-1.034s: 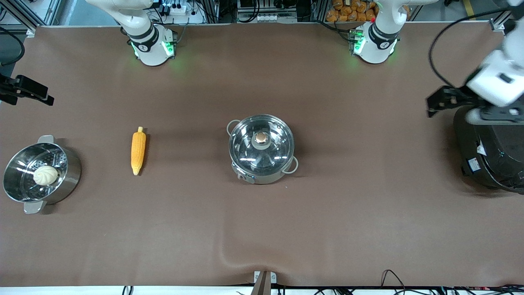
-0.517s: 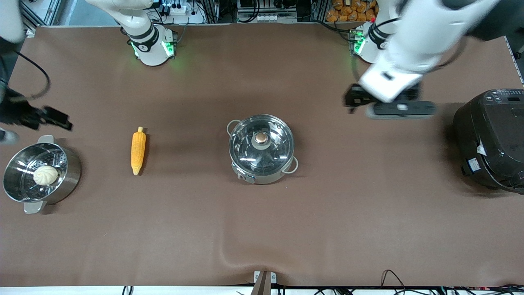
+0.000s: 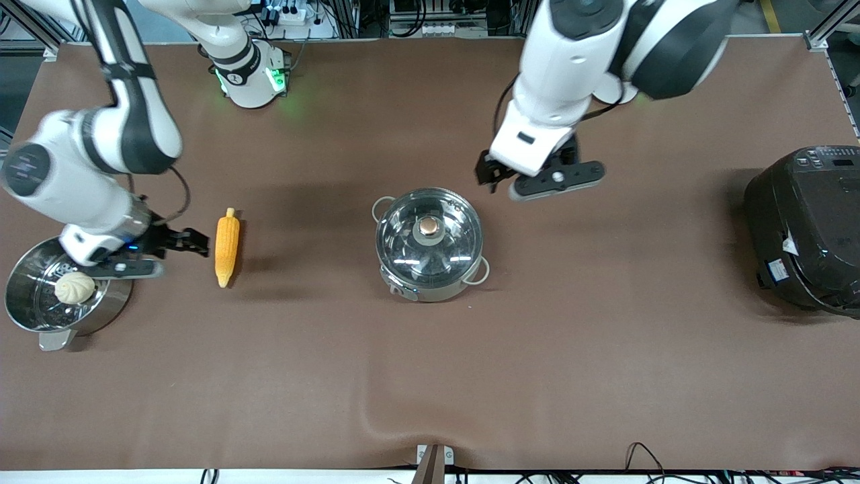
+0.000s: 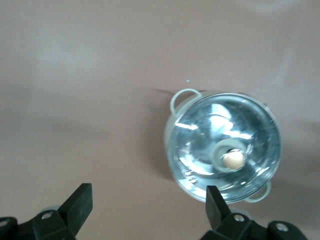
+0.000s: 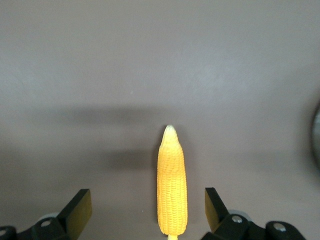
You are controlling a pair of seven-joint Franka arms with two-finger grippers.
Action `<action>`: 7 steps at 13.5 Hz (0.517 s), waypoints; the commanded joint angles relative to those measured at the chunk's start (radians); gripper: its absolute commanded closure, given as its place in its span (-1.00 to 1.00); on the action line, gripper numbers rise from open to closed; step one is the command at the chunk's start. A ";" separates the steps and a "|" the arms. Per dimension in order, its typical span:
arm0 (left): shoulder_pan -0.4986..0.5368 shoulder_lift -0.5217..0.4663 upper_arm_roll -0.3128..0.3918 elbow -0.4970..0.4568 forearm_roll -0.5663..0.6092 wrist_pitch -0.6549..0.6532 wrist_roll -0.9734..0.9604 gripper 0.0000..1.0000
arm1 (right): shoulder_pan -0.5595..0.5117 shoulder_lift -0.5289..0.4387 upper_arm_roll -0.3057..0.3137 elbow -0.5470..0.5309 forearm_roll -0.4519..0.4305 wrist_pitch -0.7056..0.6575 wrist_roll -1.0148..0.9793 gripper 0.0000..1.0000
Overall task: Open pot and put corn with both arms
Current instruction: 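Grasp the yellow corn with the right gripper while the left gripper reaches the lid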
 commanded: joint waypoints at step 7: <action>-0.117 0.212 0.021 0.112 0.008 0.228 -0.376 -1.00 | -0.038 0.194 -0.005 -0.158 -0.035 0.321 -0.070 -1.00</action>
